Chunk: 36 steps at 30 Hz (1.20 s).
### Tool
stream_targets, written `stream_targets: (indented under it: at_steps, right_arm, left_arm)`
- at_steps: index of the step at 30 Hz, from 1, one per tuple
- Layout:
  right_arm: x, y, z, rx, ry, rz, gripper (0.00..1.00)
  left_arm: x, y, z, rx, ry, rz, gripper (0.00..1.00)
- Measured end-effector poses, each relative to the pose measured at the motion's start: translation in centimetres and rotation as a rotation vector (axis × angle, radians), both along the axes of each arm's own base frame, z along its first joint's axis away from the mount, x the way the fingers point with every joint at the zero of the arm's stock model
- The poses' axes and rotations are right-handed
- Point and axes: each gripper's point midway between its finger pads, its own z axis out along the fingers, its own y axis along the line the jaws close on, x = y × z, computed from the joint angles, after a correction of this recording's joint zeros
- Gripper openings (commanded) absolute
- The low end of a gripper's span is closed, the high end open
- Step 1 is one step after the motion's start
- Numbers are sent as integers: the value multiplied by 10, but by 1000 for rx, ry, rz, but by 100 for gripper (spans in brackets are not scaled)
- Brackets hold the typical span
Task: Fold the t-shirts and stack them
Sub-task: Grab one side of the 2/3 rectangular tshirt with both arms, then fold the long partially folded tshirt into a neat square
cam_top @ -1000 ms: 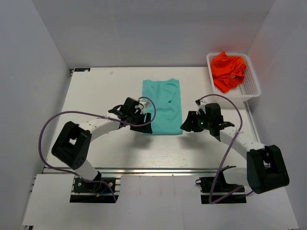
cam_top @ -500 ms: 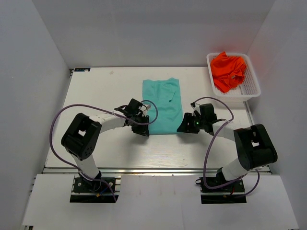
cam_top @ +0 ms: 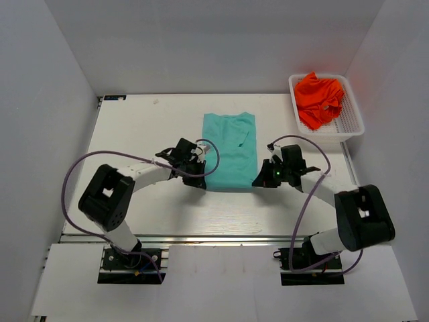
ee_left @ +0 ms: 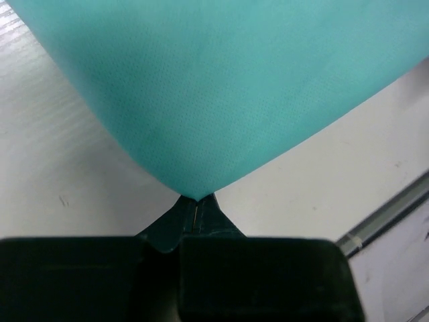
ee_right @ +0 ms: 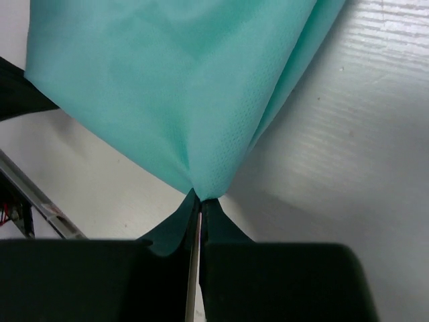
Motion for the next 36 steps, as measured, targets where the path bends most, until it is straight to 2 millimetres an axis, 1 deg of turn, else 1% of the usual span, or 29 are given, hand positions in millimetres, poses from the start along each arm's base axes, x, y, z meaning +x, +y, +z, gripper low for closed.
stream_targets:
  at_steps: [2, 6, 9, 12, 14, 18, 22, 26, 31, 36]
  right_arm:
    - [-7, -2, 13, -7, -6, 20, 0]
    - [-18, -3, 45, 2, -36, 60, 0]
    - [-31, -2, 72, 34, -71, 95, 0]
    - [-39, -1, 99, 63, -125, 118, 0]
    - [-40, -1, 116, 75, -171, 124, 0]
    - [-32, 1, 145, 90, -237, 123, 0]
    - [-19, 3, 161, 94, -279, 109, 0]
    - [-3, 3, 159, 78, -275, 71, 0]
    - [32, 1, 159, 36, -280, -2, 0]
    - [65, 0, 163, 11, -305, -51, 0]
  left_arm:
    - [-4, 1, 18, -28, -36, -10, 0]
    - [-13, 0, 68, -119, -131, -38, 0]
    - [-22, -1, 104, -193, -194, -61, 0]
    - [-31, -1, 131, -252, -241, -80, 0]
    - [-34, -1, 142, -273, -265, -85, 0]
    - [-32, 3, 151, -279, -285, -65, 0]
    - [-22, 6, 155, -266, -316, -34, 0]
    - [0, 6, 163, -234, -370, 20, 0]
    - [36, 4, 170, -183, -434, 87, 0]
    - [71, 4, 164, -127, -449, 143, 0]
